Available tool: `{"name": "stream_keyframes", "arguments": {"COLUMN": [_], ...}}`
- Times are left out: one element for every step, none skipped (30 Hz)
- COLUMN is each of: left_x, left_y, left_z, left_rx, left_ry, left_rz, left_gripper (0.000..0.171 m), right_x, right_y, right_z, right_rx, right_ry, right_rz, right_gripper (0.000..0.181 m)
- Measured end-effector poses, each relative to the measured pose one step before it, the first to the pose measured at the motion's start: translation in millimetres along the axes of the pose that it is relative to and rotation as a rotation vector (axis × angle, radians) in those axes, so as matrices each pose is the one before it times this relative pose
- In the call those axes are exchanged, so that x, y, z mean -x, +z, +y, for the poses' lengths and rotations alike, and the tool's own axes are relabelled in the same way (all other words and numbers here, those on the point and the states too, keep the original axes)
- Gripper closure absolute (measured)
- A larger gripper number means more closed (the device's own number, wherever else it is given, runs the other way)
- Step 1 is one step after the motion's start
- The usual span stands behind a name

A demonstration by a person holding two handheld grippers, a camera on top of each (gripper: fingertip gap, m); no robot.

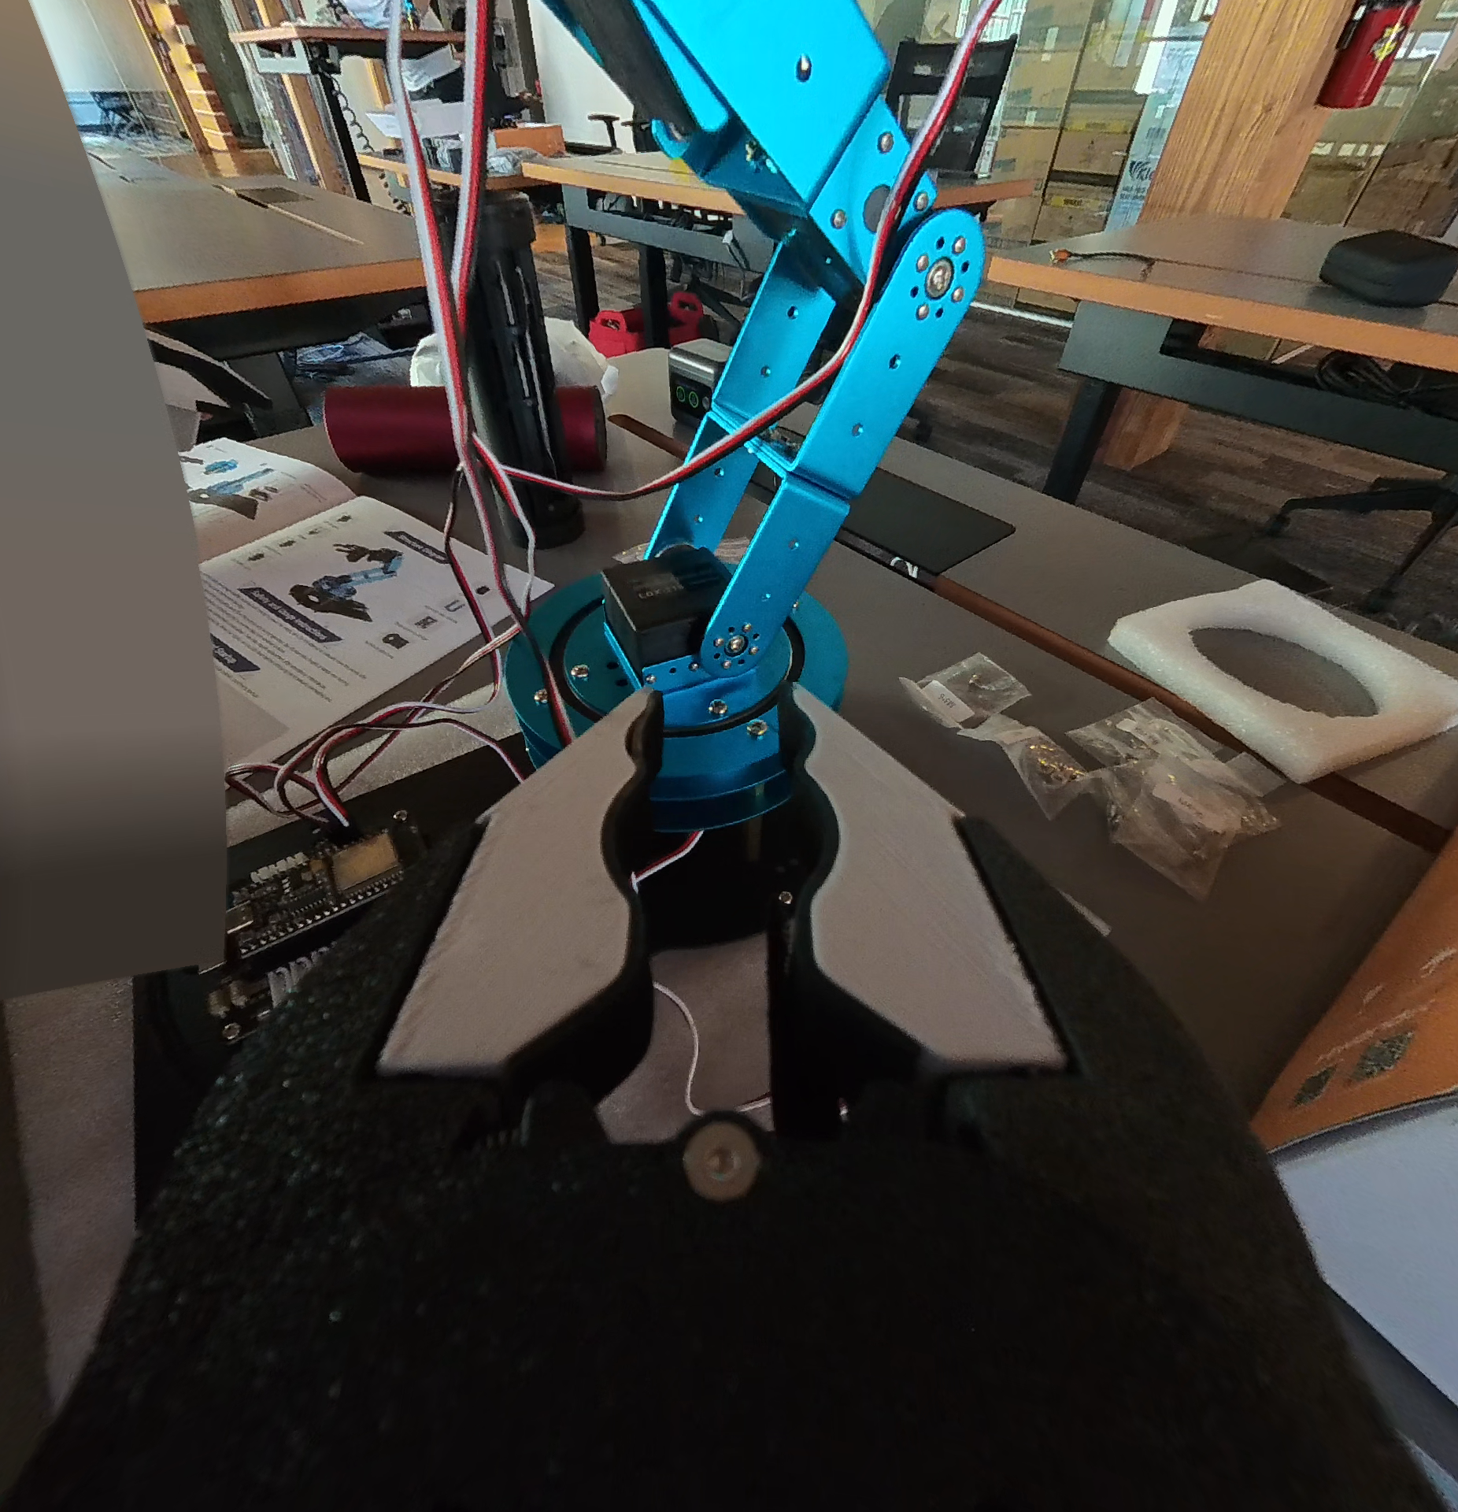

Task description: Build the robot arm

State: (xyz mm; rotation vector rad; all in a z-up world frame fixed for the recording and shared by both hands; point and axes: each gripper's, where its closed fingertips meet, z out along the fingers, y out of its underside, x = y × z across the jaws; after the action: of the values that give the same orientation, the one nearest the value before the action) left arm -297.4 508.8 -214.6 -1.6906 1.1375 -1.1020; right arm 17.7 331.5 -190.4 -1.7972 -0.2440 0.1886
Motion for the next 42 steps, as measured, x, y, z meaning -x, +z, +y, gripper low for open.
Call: {"name": "stream_keyframes", "arguments": {"left_x": [-0.21, -0.09, -0.24, -0.44, -0.26, 0.83, 3.0, 5.75, 8.07, 9.16, 8.75, 7.29, 5.58, 4.82, 5.55, 6.11, 6.47, 6.83, 6.11, 4.51, 2.45, 0.37, -0.96, -1.04, -0.37, 0.27, 0.59, -1.57, -1.68, -0.14, 0.32, -0.34, -1.39, -2.35, -3.71, -5.27, -6.27, -7.72, -9.43, -9.24, -5.74, -2.9], "left_y": [0.01, -0.06, 0.11, -0.02, -0.15, -0.92, -2.5, -4.98, -7.53, -8.74, -9.15, -9.42, -9.85, -10.42, -11.05, -11.64, -11.98, -12.29, -12.55, -12.76, -13.03, -12.59, -11.13, -9.63, -8.39, -7.29, -6.79, -6.52, -6.51, -5.96, -5.28, -5.03, -5.21, -5.03, -4.18, -2.48, -0.62, 0.62, 0.79, 0.96, 1.67, 1.14], "left_z": [-0.01, -0.03, 0.09, 0.04, -0.32, -0.84, -2.63, -6.12, -9.0, -9.3, -7.62, -5.17, -2.39, 1.19, 5.18, 7.75, 9.38, 10.91, 11.66, 10.63, 8.63, 6.66, 6.51, 8.07, 7.81, 5.95, 3.97, 1.43, 0.59, 2.09, 4.17, 5.09, 3.83, 2.03, 1.13, 1.42, 2.99, 3.01, 1.85, 1.99, 2.19, 0.08], "left_rx": [0.00063, 0.00016, 0.00072, 0.00082, 0.00094, 0.00288, 0.00072, -0.01356, -0.02916, -0.03205, -0.02512, -0.01887, -0.01895, -0.01078, 0.00313, 0.01021, 0.01021, 0.01402, 0.02059, 0.01897, 0.00797, -0.00776, -0.01471, -0.00733, -0.01074, -0.02297, -0.02076, -0.02042, -0.02116, -0.01438, -0.00484, 0.00088, -0.00807, -0.02534, -0.03703, -0.03472, -0.01819, -0.00951, -0.01636, -0.01455, -0.00092, 0.0008], "left_ry": [0.0032, 0.0042, 0.0037, 0.0028, 0.0046, 0.0119, 0.0243, 0.034, 0.0356, 0.0267, 0.0097, -0.0052, -0.0084, -0.005, -0.0029, -0.0004, -0.0006, -0.0096, -0.0247, -0.0399, -0.0525, -0.0626, -0.0684, -0.0655, -0.0577, -0.0548, -0.0672, -0.0685, -0.0493, -0.0181, 0.0094, 0.0249, 0.0343, 0.0397, 0.0359, 0.0244, 0.0076, -0.0059, -0.0049, -0.0018, -0.0129, -0.0072], "left_rz": [-0.0009, -0.0018, -0.0011, -0.0001, -0.0011, -0.0083, -0.0234, -0.0413, -0.0539, -0.057, -0.0506, -0.0395, -0.0297, -0.0269, -0.0311, -0.0339, -0.0331, -0.0316, -0.0249, -0.0135, -0.0014, 0.0094, 0.018, 0.0189, 0.0166, 0.0151, 0.0167, 0.0305, 0.0226, -0.0027, -0.0202, -0.0266, -0.0284, -0.0235, -0.0118, 0.0076, 0.025, 0.0444, 0.0637, 0.0663, 0.0435, 0.0213], "left_gripper": [0.147, 0.147, 0.147, 0.147, 0.147, 0.147, 0.146, 0.146, 0.146, 0.146, 0.146, 0.146, 0.146, 0.146, 0.146, 0.146, 0.146, 0.146, 0.146, 0.146, 0.146, 0.146, 0.146, 0.146, 0.146, 0.146, 0.146, 0.146, 0.146, 0.146, 0.146, 0.146, 0.146, 0.146, 0.146, 0.146, 0.146, 0.146, 0.144, 0.139, 0.135, 0.135], "right_x": [-0.29, -0.48, -0.47, -0.43, -0.21, -0.05, 0.2, 0.32, -0.06, 0.09, -0.08, -0.4, -1.62, -2.74, -3.34, -3.95, -4.87, -5.14, -5.49, -5.87, -5.9, -4.88, -4.01, -3.83, -3.39, -2.49, -1.63, -1.4, -1.42, -1.3, -1.36, -1.3, -0.95, -0.2, -0.08, -0.38, -0.04, 0.06, 0.56, 0.64, 0.57, 0.34], "right_y": [-0.02, 0.13, 0.29, 0.25, 0.29, 0.14, 0.13, 0.16, 0.29, 0.54, 0.79, 1.18, 1.16, 1.07, 0.96, 1.1, 1.01, 0.87, 0.69, 0.81, 0.58, 0.44, 0.43, 0.67, 0.82, 0.92, 0.68, 0.5, 0.72, 0.67, 0.84, 0.6, 0.45, 0.38, 0.25, 0.39, 0.4, 0.38, 0.34, 0.46, 0.2, 0.1], "right_z": [0.21, 0.47, 0.63, 0.77, 0.73, 0.48, 0.35, 0.59, 0.5, 0.55, 0.93, 2.15, 3.29, 3.36, 3.59, 4.06, 4.3, 3.95, 3.45, 3.38, 3.29, 2.21, 1.81, 1.84, 2.08, 1.41, 0.36, 0.3, 1.2, 2.25, 2.62, 2.26, 1.61, 0.32, -0.1, 0.39, 0.44, 0.42, 0.54, 0.38, 0.25, 0.09], "right_rx": [0.0008, 0.0007, 0.0015, 0.0026, 0.0024, 0.0009, 0.0015, 0.0026, 0.003, 0.0015, 0.0009, 0.0068, 0.0119, 0.0099, 0.0081, 0.0095, 0.0101, 0.0075, 0.0047, 0.0067, 0.0075, 0.0027, 0.0004, -0.0002, 0.0025, 0.001, -0.004, -0.004, 0.0017, 0.0071, 0.0085, 0.008, 0.0056, 0.0009, -0.0003, 0.0018, 0.0029, 0.0033, 0.0036, 0.0034, 0.0019, 0.0003], "right_ry": [0.0016, 0.0011, 0.0015, 0.0029, 0.0035, 0.0027, 0.0013, -0.0005, -0.0013, -0.0002, 0.0023, 0.0005, -0.0056, -0.0093, -0.0082, -0.0033, 0.0048, 0.0094, 0.0113, 0.013, 0.0139, 0.0147, 0.014, 0.0122, 0.0134, 0.0156, 0.0159, 0.0138, 0.0094, 0.0035, -0.0019, -0.0041, -0.0023, 0.0026, 0.0044, 0.0038, 0.0029, 0.0007, -0.002, -0.0046, -0.0054, -0.0051], "right_rz": [0.0006, 0.0009, 0.0006, -0.0006, -0.0011, -0.0007, -0.0012, -0.0009, 0.0011, -0.0004, -0.001, -0.0011, 0.0048, 0.0103, 0.0102, 0.009, 0.0099, 0.0089, 0.0092, 0.0115, 0.0123, 0.0088, 0.0066, 0.0091, 0.0077, 0.0023, -0.0011, -0.0016, -0.0007, 0.0021, 0.0046, 0.0056, 0.0038, -0.002, -0.0024, -0.001, -0.0017, -0.0014, -0.002, -0.0018, 0.0008, 0.0014], "right_gripper": [0.155, 0.155, 0.155, 0.155, 0.155, 0.155, 0.155, 0.155, 0.155, 0.155, 0.155, 0.155, 0.155, 0.155, 0.156, 0.155, 0.156, 0.156, 0.156, 0.156, 0.156, 0.156, 0.156, 0.156, 0.156, 0.156, 0.156, 0.156, 0.156, 0.156, 0.156, 0.156, 0.156, 0.156, 0.156, 0.156, 0.156, 0.156, 0.156, 0.156, 0.156, 0.157]}}
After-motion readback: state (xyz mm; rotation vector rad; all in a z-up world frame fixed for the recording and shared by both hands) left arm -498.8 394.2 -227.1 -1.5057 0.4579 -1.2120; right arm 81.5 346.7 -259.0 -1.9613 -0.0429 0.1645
